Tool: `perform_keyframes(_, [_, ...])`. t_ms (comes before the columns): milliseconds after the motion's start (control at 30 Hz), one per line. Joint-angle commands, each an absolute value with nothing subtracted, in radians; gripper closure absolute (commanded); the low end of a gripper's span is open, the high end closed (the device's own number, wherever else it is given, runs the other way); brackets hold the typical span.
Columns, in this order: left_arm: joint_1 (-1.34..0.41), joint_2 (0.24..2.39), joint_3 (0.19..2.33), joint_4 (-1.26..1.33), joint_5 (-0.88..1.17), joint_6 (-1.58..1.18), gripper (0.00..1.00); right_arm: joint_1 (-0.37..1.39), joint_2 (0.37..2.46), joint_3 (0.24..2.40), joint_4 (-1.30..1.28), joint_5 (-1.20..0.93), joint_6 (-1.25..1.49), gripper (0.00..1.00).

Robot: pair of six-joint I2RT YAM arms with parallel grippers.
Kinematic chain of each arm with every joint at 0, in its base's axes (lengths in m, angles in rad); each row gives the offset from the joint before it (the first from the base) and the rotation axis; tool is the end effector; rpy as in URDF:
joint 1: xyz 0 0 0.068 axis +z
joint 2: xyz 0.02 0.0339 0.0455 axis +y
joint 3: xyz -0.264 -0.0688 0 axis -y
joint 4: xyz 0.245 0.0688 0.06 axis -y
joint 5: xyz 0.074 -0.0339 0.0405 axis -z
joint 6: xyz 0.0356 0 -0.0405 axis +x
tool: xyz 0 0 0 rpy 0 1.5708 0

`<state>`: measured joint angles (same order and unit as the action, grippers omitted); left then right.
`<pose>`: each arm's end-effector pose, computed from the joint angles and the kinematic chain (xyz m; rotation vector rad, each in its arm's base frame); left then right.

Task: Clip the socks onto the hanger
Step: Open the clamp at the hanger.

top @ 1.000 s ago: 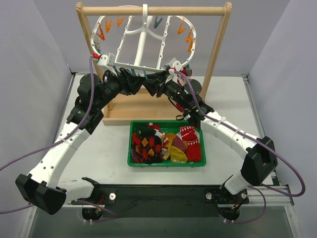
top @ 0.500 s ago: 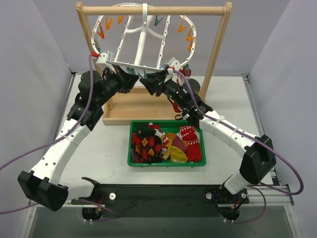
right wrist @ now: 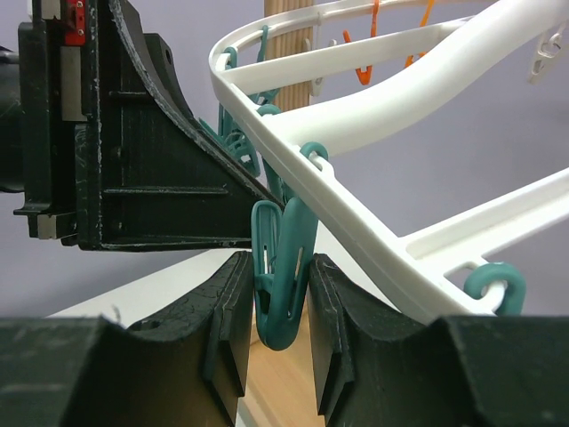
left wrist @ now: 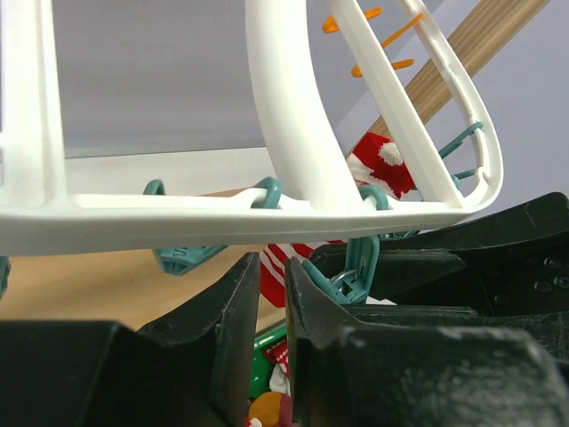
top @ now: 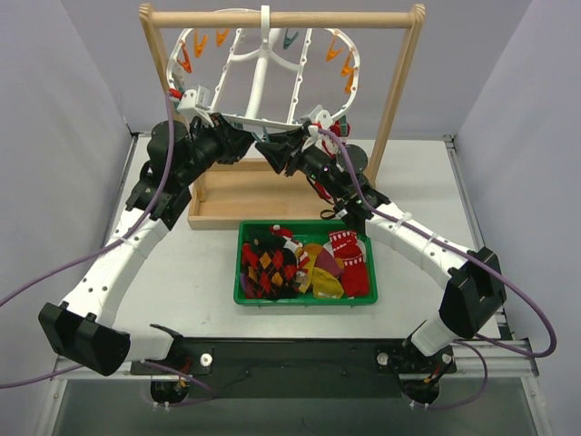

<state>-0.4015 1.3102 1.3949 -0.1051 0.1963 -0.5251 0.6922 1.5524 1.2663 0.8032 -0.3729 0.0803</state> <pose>0.2734 -0.1236 0.4469 0.0571 1.6602 -0.8697 0.2691 0.2399 0.4188 -0.6587 0.9236 0.8874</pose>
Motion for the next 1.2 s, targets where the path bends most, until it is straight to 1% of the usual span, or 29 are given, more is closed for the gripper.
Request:
perform_keyframes(0, [-0.396, 1.266, 1.444, -0.17, 0.232, -0.598, 0.67, 0.68, 1.566, 1.327, 0.908, -0.397, 0.057, 0.79])
perform_keyframes(100, [-0.377, 1.241, 1.442, -0.222, 0.218, -0.609, 0.56, 0.672, 1.571, 1.336, 0.904, -0.397, 0.046, 0.81])
perform_keyframes(233, [-0.361, 1.226, 1.447, -0.259, 0.206, -0.637, 0.5, 0.675, 1.585, 1.35, 0.882, -0.399, 0.014, 0.82])
perform_keyframes(567, [-0.37, 1.278, 1.497, -0.241, 0.222, -0.672, 0.51, 0.689, 1.598, 1.376, 0.862, -0.387, -0.028, 0.83])
perform_keyframes(1167, [-0.399, 1.322, 1.522, -0.288, 0.152, -0.643, 0.52, 0.726, 1.6, 1.385, 0.856, -0.356, -0.087, 0.85])
